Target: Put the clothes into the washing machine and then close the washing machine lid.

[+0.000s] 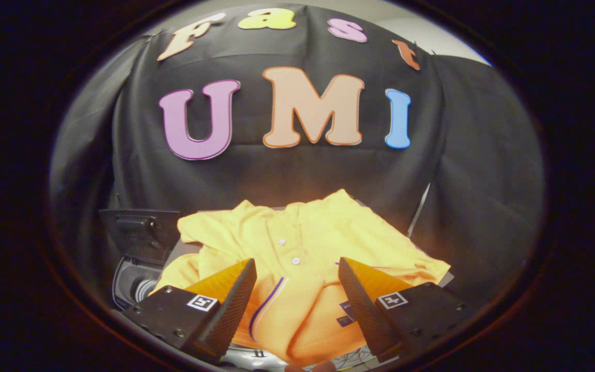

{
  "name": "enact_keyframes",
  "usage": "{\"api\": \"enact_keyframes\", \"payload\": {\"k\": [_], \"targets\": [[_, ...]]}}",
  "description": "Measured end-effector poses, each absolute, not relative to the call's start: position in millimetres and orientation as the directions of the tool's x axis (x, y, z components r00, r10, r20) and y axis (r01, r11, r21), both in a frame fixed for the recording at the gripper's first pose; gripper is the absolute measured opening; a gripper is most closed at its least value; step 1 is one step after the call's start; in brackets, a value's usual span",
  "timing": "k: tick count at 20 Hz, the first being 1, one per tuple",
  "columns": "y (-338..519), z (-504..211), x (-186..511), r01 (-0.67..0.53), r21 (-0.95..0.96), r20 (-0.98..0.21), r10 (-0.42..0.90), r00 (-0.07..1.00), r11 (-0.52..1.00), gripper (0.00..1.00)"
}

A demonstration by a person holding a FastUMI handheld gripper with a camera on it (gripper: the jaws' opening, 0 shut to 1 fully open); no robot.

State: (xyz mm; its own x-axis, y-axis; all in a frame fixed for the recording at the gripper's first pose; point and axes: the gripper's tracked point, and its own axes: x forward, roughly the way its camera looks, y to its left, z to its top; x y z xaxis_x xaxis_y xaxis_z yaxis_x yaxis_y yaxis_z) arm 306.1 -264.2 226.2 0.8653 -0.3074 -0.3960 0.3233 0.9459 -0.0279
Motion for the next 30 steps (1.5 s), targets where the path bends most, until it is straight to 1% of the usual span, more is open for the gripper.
{"api": "enact_keyframes", "payload": {"k": [2,4,5,6,7,8,9,10,12,13,14,15,17,18,21,24,26,28,30], "targets": [[-268.7,214.5,310.5,0.330,-0.034,-0.450,-0.309,0.838,0.943,0.97],[-271.5,200.2,310.1,0.301,-0.098,-0.506,-0.308,0.805,0.948,0.95],[-271.2,205.6,316.0,0.310,-0.088,-0.471,-0.314,0.824,0.946,0.96],[-269.2,199.6,317.7,0.306,-0.076,-0.487,-0.303,0.819,0.949,0.97],[-269.5,199.7,315.1,0.300,-0.068,-0.498,-0.293,0.816,0.951,0.92],[-269.3,204.5,319.4,0.289,-0.063,-0.479,-0.283,0.831,0.955,0.88],[-264.9,201.2,317.4,0.265,-0.072,-0.503,-0.265,0.823,0.961,0.83],[-263.7,204.9,318.3,0.253,-0.084,-0.490,-0.261,0.832,0.964,0.75],[-264.9,205.0,315.1,0.262,-0.111,-0.487,-0.282,0.827,0.959,0.43],[-263.3,208.0,315.1,0.288,-0.106,-0.472,-0.303,0.828,0.952,0.27],[-263.0,207.3,316.1,0.313,-0.103,-0.465,-0.324,0.824,0.944,0.21],[-264.5,210.5,315.3,0.332,-0.105,-0.452,-0.342,0.824,0.938,0.13],[-250.2,211.1,312.5,0.326,-0.086,-0.456,-0.328,0.828,0.942,0.06],[-240.0,216.0,312.9,0.312,-0.072,-0.437,-0.311,0.844,0.947,0.06],[-222.3,226.6,303.6,0.318,-0.069,-0.402,-0.318,0.859,0.946,0.06],[-192.0,233.1,297.7,0.295,-0.016,-0.395,-0.277,0.876,0.955,0.06],[-183.5,242.3,296.2,0.305,-0.007,-0.369,-0.285,0.885,0.952,0.06],[-166.5,253.0,299.4,0.303,0.048,-0.340,-0.270,0.901,0.952,0.06],[-148.3,256.2,302.0,0.291,0.088,-0.335,-0.247,0.909,0.953,0.06]]}}
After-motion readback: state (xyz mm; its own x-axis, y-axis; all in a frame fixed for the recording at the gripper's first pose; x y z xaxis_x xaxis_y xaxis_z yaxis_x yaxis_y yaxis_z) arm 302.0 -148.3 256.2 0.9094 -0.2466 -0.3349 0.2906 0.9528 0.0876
